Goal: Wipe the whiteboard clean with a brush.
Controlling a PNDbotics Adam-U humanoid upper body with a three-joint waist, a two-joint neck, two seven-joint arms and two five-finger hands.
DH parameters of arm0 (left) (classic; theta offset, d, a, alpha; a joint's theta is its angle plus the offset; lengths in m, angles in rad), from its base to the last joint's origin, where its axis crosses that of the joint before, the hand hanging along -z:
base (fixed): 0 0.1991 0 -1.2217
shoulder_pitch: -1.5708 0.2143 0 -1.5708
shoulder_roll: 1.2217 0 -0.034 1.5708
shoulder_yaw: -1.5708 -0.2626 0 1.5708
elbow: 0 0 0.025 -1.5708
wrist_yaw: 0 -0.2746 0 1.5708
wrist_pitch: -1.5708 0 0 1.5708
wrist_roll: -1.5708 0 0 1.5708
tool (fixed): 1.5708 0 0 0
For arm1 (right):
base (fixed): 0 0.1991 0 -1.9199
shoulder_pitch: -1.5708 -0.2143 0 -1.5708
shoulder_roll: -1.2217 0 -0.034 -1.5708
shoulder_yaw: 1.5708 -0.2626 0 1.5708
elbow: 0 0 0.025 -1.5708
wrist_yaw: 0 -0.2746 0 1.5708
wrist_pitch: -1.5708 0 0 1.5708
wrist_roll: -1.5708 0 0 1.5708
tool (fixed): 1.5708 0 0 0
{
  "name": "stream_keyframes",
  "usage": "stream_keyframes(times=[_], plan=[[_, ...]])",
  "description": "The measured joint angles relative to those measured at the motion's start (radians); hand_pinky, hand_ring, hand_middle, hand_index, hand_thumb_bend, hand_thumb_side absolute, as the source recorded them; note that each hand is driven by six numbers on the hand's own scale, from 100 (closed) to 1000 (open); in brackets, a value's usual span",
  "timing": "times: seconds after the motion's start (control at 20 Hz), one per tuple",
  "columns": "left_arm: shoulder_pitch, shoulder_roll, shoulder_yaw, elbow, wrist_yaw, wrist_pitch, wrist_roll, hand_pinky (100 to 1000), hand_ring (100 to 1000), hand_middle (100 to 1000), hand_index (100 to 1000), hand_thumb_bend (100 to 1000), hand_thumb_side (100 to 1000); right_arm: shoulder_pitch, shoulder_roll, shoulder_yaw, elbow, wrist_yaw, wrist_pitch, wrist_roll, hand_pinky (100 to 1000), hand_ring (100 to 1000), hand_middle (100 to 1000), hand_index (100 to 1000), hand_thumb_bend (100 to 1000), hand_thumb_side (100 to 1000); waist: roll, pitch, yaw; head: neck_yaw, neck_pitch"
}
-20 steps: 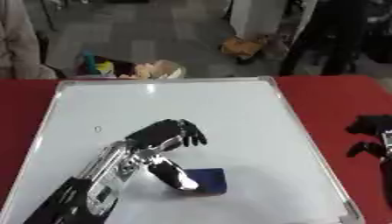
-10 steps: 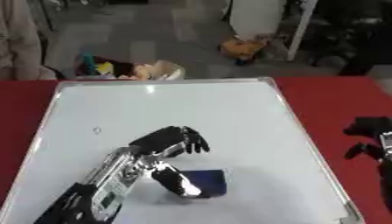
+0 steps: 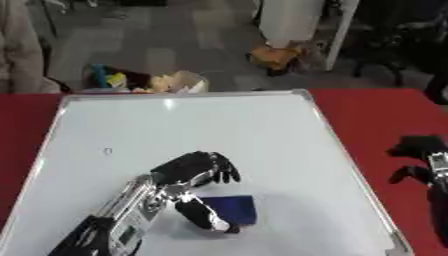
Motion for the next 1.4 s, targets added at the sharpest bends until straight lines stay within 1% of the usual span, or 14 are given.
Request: stream_keyframes(times=[0.05, 0.4, 0.6, 0.65, 0.8, 0.9, 1.2, 1.4], plan=[[0.0, 0.0, 0.0, 0.001, -0.001, -0.001, 0.0, 392, 586, 557, 742, 678, 375, 0.0, 0.0, 0.0, 0.0, 0.0, 0.0, 0.0, 353, 642, 563, 674, 100, 779, 0.0, 0.0, 0.0, 0.0, -0.001], [0.002, -0.005, -0.012, 0.018, -0.027, -0.013, -0.005, 377, 571, 541, 730, 642, 349, 0.0, 0.007, 0.0, 0.0, 0.0, 0.001, 0.0, 352, 641, 563, 674, 100, 779, 0.002, 0.002, -0.004, -0.002, -0.001], [0.004, -0.009, -0.013, 0.029, -0.04, -0.018, 0.0, 370, 566, 535, 723, 614, 350, 0.0, 0.007, 0.001, 0.0, 0.0, 0.001, 0.0, 352, 641, 562, 674, 100, 776, 0.002, 0.003, -0.005, -0.006, -0.001], [0.004, -0.009, -0.013, 0.03, -0.042, -0.019, 0.002, 369, 566, 533, 722, 624, 347, 0.0, 0.007, 0.001, 0.0, 0.0, 0.001, 0.0, 352, 641, 562, 674, 100, 779, 0.001, 0.003, -0.005, -0.008, -0.001], [0.005, -0.009, -0.012, 0.03, -0.044, -0.021, 0.005, 371, 568, 532, 721, 614, 352, 0.0, 0.008, 0.001, 0.0, 0.0, 0.001, 0.0, 352, 641, 562, 674, 100, 780, 0.0, 0.003, -0.005, -0.01, -0.001], [0.006, -0.009, -0.012, 0.03, -0.044, -0.02, 0.007, 371, 568, 530, 718, 589, 354, 0.001, 0.008, 0.001, 0.0, 0.0, 0.001, 0.0, 352, 641, 562, 674, 100, 780, 0.0, 0.003, -0.004, -0.01, -0.001], [0.009, -0.014, -0.012, 0.03, -0.044, -0.014, 0.015, 357, 553, 514, 705, 439, 334, 0.001, 0.008, 0.001, 0.0, 0.0, 0.001, 0.0, 351, 641, 562, 674, 100, 780, 0.0, 0.004, -0.001, -0.01, -0.001], [0.009, -0.017, -0.012, 0.032, -0.042, -0.009, 0.019, 358, 549, 509, 699, 410, 325, 0.001, 0.008, 0.001, 0.0, 0.0, 0.001, 0.0, 352, 642, 562, 674, 100, 781, -0.001, 0.004, 0.0, -0.01, -0.001]])
